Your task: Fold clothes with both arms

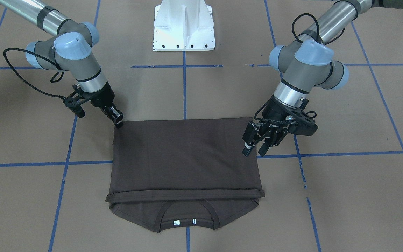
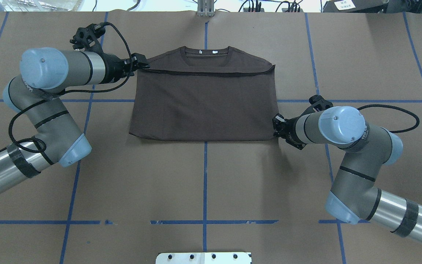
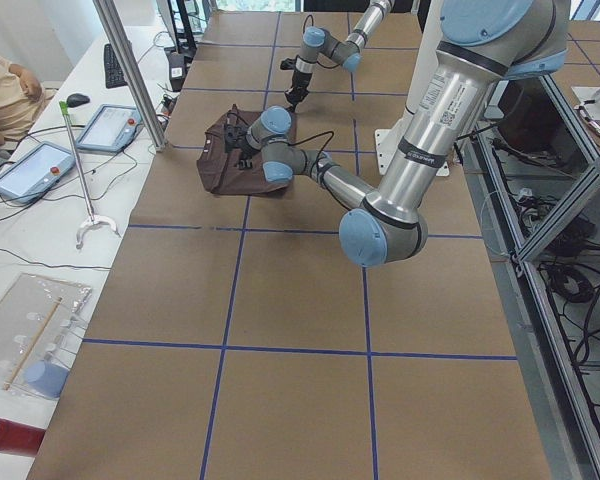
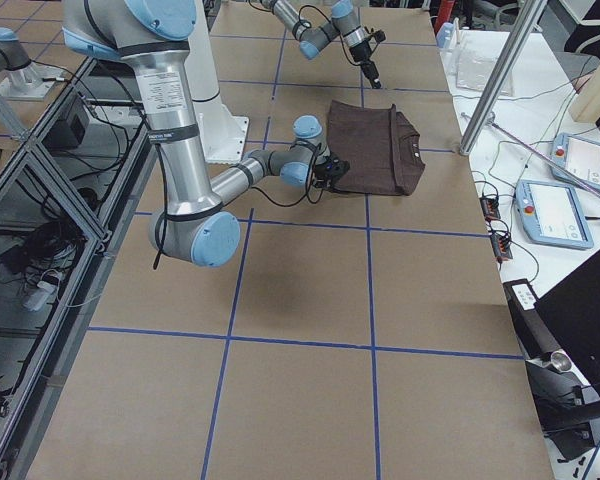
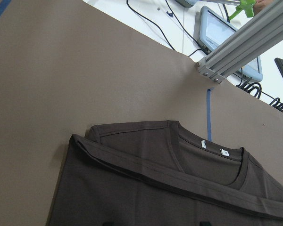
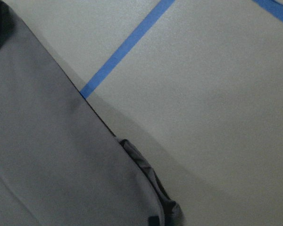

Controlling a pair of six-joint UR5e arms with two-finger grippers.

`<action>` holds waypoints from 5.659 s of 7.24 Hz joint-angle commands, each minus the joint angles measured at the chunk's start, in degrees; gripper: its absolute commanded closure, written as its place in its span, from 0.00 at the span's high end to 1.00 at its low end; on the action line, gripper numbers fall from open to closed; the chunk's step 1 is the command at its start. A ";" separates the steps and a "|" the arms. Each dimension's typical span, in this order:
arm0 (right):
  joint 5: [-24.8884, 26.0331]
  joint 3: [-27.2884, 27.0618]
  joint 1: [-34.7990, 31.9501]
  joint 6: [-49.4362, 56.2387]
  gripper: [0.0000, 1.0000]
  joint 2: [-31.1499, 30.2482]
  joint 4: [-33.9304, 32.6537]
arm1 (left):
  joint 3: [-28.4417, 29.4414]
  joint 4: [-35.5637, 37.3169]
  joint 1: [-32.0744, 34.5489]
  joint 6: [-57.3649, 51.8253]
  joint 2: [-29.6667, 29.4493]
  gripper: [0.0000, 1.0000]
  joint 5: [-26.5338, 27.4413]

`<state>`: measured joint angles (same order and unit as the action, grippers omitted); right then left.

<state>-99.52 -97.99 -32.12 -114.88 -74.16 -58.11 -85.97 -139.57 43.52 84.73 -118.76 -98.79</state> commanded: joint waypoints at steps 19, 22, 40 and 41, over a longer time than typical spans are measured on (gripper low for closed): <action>-17.99 -26.11 -6.72 5.46 1.00 -12.42 -2.97 | -21.96 22.05 -22.60 22.06 10.76 0.62 -1.05; -17.99 -26.02 -6.90 5.46 1.00 -12.24 -2.97 | -21.87 23.91 -22.60 22.06 9.77 0.58 -0.97; -15.18 -21.29 -7.96 5.99 1.00 -6.54 -3.32 | 14.89 14.61 0.05 2.03 -15.23 0.00 -2.09; -14.92 -20.41 -7.43 6.07 1.00 -6.27 -3.23 | 22.09 13.29 0.77 1.06 -19.62 0.00 -2.02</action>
<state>-114.66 -119.76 -39.94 -108.86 -81.40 -61.33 -72.66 -124.17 42.40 87.13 -133.06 -100.13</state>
